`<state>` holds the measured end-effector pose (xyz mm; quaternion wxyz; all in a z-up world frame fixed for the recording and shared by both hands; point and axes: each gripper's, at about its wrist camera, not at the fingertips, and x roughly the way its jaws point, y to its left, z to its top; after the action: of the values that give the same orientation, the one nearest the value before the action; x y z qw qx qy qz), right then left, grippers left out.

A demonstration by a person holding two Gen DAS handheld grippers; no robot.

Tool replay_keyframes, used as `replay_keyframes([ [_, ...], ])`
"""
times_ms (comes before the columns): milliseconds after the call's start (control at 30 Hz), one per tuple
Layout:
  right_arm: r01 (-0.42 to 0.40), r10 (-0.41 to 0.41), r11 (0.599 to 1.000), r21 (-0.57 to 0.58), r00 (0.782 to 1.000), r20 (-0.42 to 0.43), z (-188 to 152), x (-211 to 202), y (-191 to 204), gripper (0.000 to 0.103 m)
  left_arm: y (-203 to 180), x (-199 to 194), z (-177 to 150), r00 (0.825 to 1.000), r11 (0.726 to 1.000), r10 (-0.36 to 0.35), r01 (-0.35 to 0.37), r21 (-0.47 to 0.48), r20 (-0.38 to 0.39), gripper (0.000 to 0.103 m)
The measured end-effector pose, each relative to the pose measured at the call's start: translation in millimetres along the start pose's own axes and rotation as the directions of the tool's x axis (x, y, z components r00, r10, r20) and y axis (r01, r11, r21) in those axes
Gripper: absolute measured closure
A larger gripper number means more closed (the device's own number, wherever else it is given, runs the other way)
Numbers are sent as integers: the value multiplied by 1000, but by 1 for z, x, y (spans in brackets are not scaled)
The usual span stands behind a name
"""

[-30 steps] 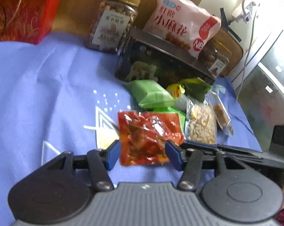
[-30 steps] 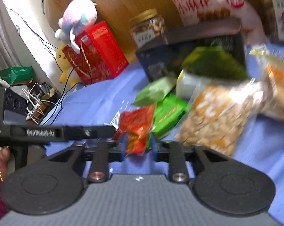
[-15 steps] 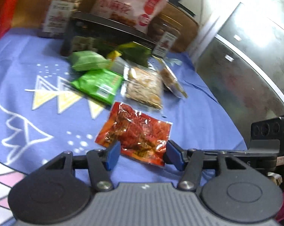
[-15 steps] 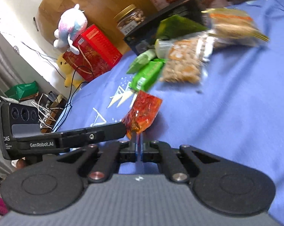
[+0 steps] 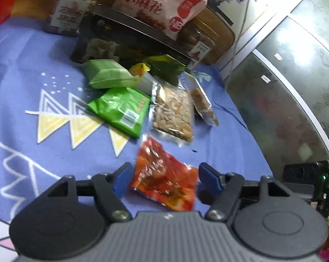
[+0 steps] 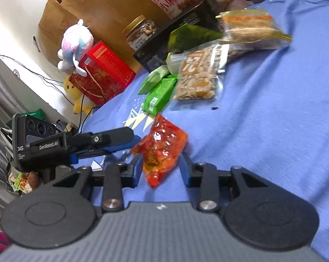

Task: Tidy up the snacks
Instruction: 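Lift the red bag with the left gripper and release it into the tin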

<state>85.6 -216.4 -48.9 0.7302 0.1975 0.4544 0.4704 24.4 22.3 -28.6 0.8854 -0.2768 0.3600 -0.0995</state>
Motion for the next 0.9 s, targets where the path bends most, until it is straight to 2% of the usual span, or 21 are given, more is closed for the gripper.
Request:
replay_keyframes([
  [33, -7, 7, 1000, -3, 1000, 0, 0, 2, 0, 66, 0, 2, -3, 1000, 1000, -7, 7, -1, -5, 57],
  [67, -12, 12, 1000, -3, 1000, -3, 1, 4, 1, 71, -1, 2, -6, 1000, 1000, -3, 3, -6, 8, 58],
  [133, 4, -4, 1000, -20, 1000, 0, 1, 6, 2, 80, -3, -1, -11, 999, 1000, 18, -18, -17, 30, 72],
  [167, 17, -16, 999, -34, 1000, 1, 2, 6, 2, 87, -1, -3, -13, 999, 999, 35, -34, -32, 34, 76],
  [200, 28, -28, 999, -41, 1000, 3, 2, 5, 1, 90, -1, -5, -13, 999, 998, 39, -37, -46, 34, 80],
  [267, 19, -19, 999, -41, 1000, 5, 6, 3, -1, 91, -1, -12, -8, 998, 998, 29, -26, -62, 50, 80],
  [400, -4, 10, 994, -110, 999, 53, 25, 0, 15, 92, -15, -31, 18, 991, 999, 47, -47, 1, 127, 81],
  [500, 1, 19, 982, -187, 995, 102, 52, 1, 31, 92, -25, -37, 53, 979, 995, 66, -78, 54, 191, 80],
  [567, 18, 18, 970, -242, 989, 145, 75, 4, 42, 92, -30, -37, 82, 966, 991, 82, -104, 80, 247, 79],
  [733, 111, -29, 933, -343, 972, 235, 136, 33, 50, 92, -34, -2, 144, 937, 972, 167, -208, 105, 305, 78],
  [900, 183, -109, 920, -347, 969, 220, 171, 75, 29, 92, -14, 42, 173, 921, 948, 266, -303, 96, 284, 75],
])
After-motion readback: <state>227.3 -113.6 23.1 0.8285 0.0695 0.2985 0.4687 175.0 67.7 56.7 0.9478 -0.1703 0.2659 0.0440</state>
